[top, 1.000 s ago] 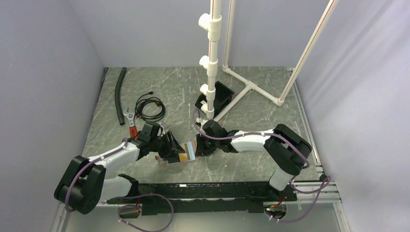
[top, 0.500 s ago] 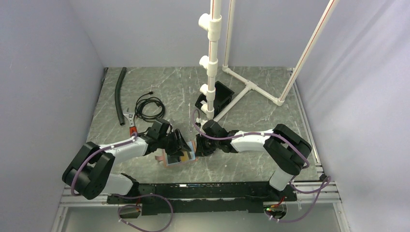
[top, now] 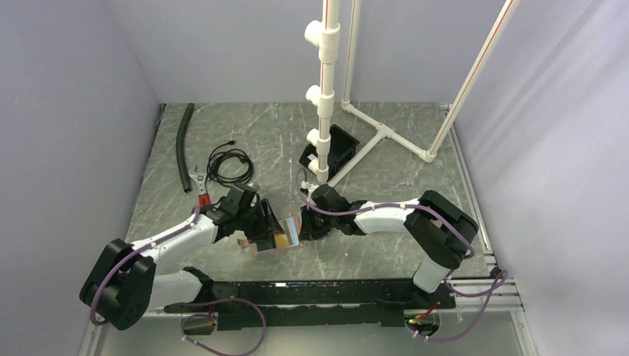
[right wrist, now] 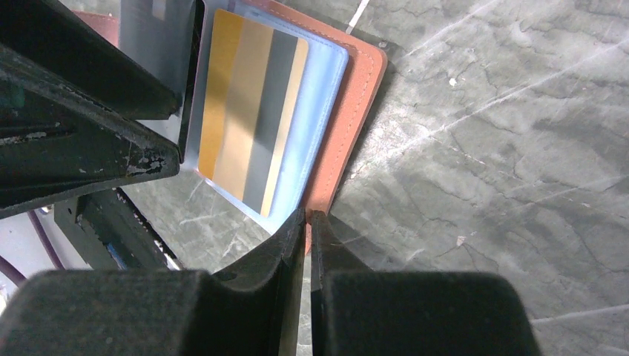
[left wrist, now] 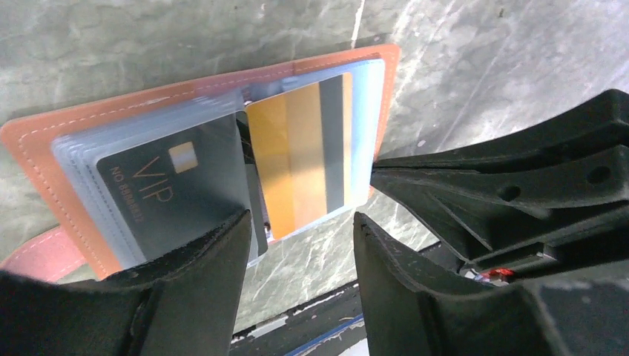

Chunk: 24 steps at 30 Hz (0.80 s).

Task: Put the credit cards into the card holder
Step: Insert the credit card into the card holder.

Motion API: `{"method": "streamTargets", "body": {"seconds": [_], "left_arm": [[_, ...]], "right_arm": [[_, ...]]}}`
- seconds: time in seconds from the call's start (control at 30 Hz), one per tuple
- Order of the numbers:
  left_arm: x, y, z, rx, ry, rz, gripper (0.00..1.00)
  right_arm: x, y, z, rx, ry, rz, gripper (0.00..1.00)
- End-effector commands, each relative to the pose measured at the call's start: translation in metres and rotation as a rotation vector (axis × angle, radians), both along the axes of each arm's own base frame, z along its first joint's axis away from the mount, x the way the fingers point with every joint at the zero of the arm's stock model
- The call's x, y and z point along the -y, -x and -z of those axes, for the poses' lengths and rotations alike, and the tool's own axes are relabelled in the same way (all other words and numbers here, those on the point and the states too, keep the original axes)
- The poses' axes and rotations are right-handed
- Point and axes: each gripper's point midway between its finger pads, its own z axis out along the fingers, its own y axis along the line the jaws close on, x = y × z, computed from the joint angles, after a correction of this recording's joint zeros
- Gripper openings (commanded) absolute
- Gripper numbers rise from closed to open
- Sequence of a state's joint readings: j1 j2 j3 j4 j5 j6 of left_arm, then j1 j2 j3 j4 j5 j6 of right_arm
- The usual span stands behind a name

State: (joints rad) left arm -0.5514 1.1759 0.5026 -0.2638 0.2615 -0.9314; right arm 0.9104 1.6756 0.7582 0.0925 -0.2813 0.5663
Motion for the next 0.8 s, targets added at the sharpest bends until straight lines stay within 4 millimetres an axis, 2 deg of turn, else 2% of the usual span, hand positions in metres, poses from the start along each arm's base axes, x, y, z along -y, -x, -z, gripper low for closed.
{"method": "streamTargets", "body": {"seconds": [0.0,0.27,0.5,0.63,0.77], "left_arm": [[-0.016,0.004,0.01,-0.05,-0.129,0.005,0.59],[-0.004,-0.001,0.022,-0.07,-0.157,0.032,0.59],[-0.017,0.008,0.038,-0.17,-0.316,0.01,0.6],[-0.008,0.009,0.039,-0.154,-0.297,0.032,0.61],[0.013,0.003,0.032,-0.075,-0.165,0.07,0.6]], "right_arm": [[0.003,0.007,0.01,-0.017,0.02,-0.02,0.09],[0.003,0.007,0.01,-0.017,0.023,-0.022,0.09],[0.004,0.007,0.01,-0.014,0.021,-0.021,0.09],[0.004,0.008,0.011,-0.018,0.02,-0.023,0.08],[0.004,0.008,0.012,-0.017,0.02,-0.023,0.08]]}}
